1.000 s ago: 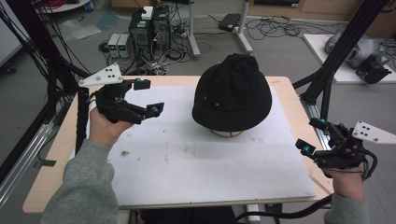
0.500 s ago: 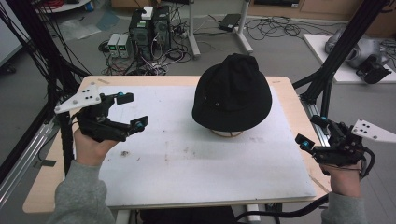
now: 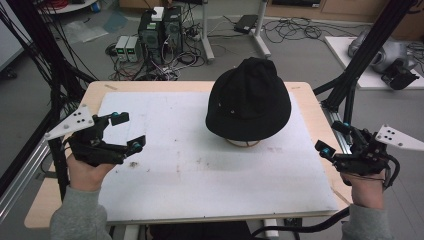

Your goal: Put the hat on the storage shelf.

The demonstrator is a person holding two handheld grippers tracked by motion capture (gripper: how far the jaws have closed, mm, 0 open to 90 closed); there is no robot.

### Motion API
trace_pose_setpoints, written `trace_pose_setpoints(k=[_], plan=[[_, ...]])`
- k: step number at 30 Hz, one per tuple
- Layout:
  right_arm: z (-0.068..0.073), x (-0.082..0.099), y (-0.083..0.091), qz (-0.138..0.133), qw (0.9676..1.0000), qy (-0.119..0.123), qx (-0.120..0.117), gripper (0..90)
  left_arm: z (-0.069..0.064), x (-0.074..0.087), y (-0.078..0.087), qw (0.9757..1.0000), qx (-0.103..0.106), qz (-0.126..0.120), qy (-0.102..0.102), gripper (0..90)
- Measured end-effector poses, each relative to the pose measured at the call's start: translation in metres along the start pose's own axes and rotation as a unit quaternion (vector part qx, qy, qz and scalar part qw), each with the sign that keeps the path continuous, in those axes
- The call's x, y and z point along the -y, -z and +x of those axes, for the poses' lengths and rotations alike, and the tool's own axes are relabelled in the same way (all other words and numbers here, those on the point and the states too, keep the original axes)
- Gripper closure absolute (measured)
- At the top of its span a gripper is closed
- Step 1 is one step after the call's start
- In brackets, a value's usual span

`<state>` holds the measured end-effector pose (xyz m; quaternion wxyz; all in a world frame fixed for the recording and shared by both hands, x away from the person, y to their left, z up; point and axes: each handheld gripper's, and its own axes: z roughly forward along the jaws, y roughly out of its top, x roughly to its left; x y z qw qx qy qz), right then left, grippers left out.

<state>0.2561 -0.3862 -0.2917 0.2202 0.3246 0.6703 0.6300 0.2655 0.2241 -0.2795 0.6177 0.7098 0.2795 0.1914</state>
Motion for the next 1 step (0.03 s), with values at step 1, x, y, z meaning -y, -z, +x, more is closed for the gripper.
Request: trace_pose_setpoints(k=[1], plan=[[0.0005,0.0001,-0.0006,0.000,1.0000,-0.003,0.001,2.2,0.0002,0.0020,0.0014,1.0000,-0.003,0.001,0.002,8.4]])
